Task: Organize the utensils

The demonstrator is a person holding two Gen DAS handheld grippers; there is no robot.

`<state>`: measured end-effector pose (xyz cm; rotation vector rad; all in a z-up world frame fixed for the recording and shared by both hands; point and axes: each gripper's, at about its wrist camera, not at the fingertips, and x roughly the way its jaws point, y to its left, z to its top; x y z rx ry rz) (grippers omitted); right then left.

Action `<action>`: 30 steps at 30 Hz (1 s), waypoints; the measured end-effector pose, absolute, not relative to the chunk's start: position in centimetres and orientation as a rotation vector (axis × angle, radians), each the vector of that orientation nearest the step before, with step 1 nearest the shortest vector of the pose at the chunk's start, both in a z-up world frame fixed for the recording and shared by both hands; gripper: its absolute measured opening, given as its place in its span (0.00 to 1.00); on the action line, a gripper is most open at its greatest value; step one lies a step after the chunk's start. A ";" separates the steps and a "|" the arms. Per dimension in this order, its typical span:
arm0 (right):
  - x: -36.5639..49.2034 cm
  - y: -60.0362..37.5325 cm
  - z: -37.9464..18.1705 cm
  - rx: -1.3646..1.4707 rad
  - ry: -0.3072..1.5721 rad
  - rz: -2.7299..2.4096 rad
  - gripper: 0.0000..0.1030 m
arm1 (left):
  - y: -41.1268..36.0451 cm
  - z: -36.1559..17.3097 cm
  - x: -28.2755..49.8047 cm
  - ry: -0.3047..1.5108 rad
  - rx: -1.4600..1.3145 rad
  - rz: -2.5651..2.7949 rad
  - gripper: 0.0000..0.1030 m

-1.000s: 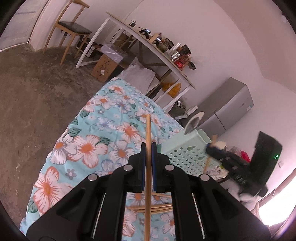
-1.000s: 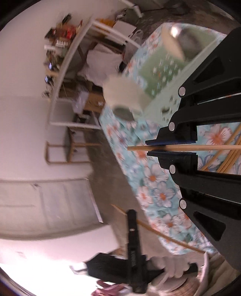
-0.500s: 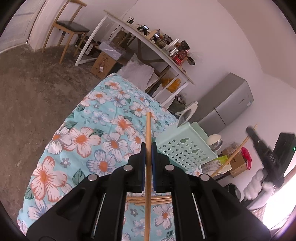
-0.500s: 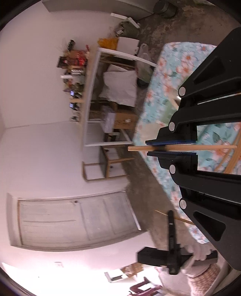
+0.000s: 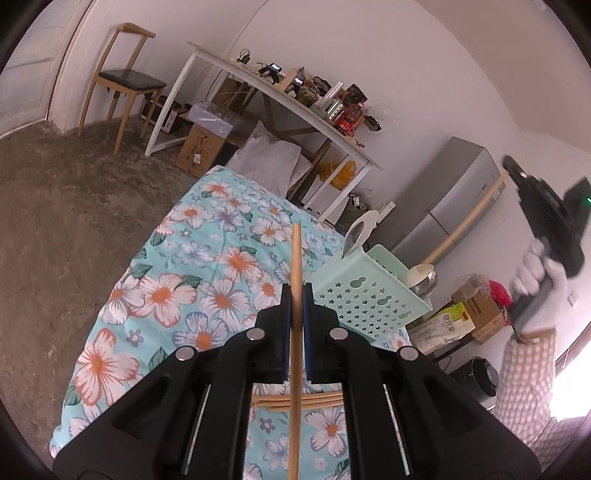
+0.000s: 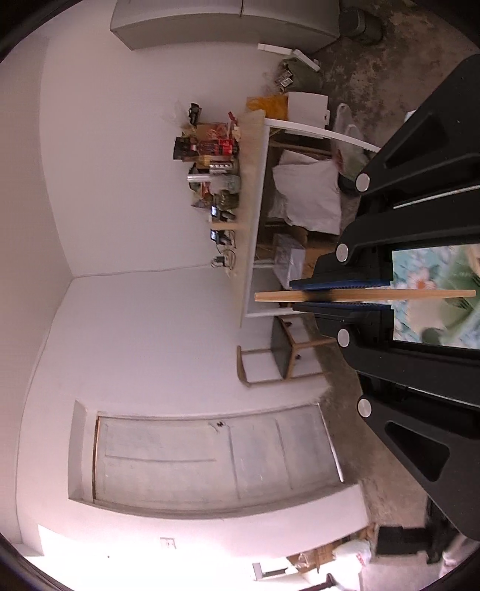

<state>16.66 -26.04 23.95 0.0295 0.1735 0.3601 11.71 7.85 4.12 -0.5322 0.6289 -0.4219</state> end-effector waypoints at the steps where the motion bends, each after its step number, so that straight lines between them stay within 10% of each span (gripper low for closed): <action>1: 17.1 -25.9 23.7 0.026 0.177 0.353 0.06 | 7.9 4.4 11.6 0.619 -0.529 -0.423 0.05; 13: 21.6 -25.7 15.4 -0.037 0.406 0.349 0.07 | 7.3 7.7 12.3 0.534 -0.508 -0.485 0.05; 17: 20.1 -27.7 16.2 0.035 0.375 0.351 0.28 | 5.8 9.8 13.2 0.490 -0.494 -0.540 0.05; 30: 10.3 -33.7 17.4 0.235 0.254 0.330 0.33 | -0.8 18.6 16.9 0.272 -0.416 -0.649 0.05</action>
